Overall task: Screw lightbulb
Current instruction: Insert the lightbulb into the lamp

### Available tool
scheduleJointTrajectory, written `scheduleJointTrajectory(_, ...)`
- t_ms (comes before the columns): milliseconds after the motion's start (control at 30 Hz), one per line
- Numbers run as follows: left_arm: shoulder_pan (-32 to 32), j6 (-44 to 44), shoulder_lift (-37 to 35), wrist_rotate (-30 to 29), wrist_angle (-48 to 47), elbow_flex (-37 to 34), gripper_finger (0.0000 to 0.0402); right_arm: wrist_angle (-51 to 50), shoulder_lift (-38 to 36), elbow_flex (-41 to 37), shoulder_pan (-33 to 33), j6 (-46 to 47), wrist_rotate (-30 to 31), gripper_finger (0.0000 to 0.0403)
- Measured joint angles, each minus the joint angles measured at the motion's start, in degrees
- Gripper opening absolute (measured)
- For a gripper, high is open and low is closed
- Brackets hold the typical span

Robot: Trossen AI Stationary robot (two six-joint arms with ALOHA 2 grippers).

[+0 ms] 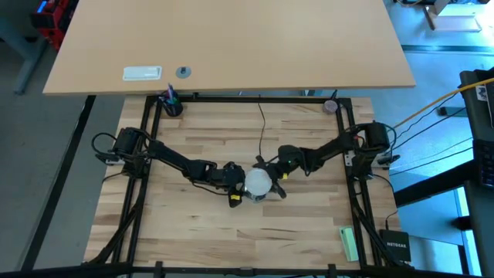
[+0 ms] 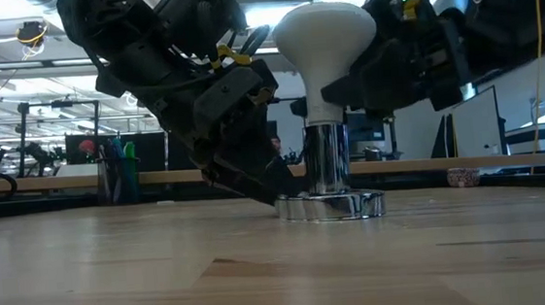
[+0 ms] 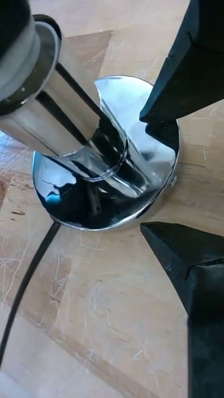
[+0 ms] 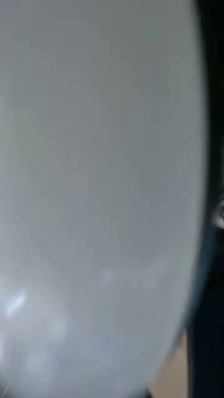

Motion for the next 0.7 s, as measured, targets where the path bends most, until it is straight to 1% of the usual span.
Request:
scheduleJointTrajectory(67,0.0,0.0,0.0,0.0,0.0,0.0,0.026,-0.8,0.0,0.0,0.0,-0.2,0.5,0.0144)
scheduleJointTrajectory(167,0.0,-0.1,0.0,0.0,0.0,0.0,0.026,-1.2,0.0,0.0,0.0,0.0,1.0,0.0146)
scheduleJointTrajectory(233,0.0,-0.2,0.0,0.0,0.0,0.0,0.026,-1.5,-0.1,-0.1,0.7,1.0,3.5,0.0146)
scheduleJointTrajectory(367,0.0,-1.0,0.0,0.0,0.0,0.0,0.026,-1.9,-0.3,-0.1,3.8,1.8,12.3,0.0146)
scheduleJointTrajectory(467,0.0,-1.5,0.0,-0.1,-0.2,-0.1,0.026,-2.0,-0.3,-0.1,6.9,3.8,21.9,0.0146)
scheduleJointTrajectory(567,0.0,-1.9,0.0,-0.1,-0.2,-0.1,0.026,-2.8,-0.3,-0.1,9.6,7.2,32.9,0.0146)
scheduleJointTrajectory(633,0.0,-2.3,0.0,-0.2,-0.2,-0.1,0.026,-4.2,-0.3,-0.1,10.9,9.3,38.2,0.0146)
scheduleJointTrajectory(700,0.0,-2.3,0.0,-0.2,-0.2,-0.1,0.026,-5.1,-0.3,0.0,12.1,10.5,42.2,0.0146)
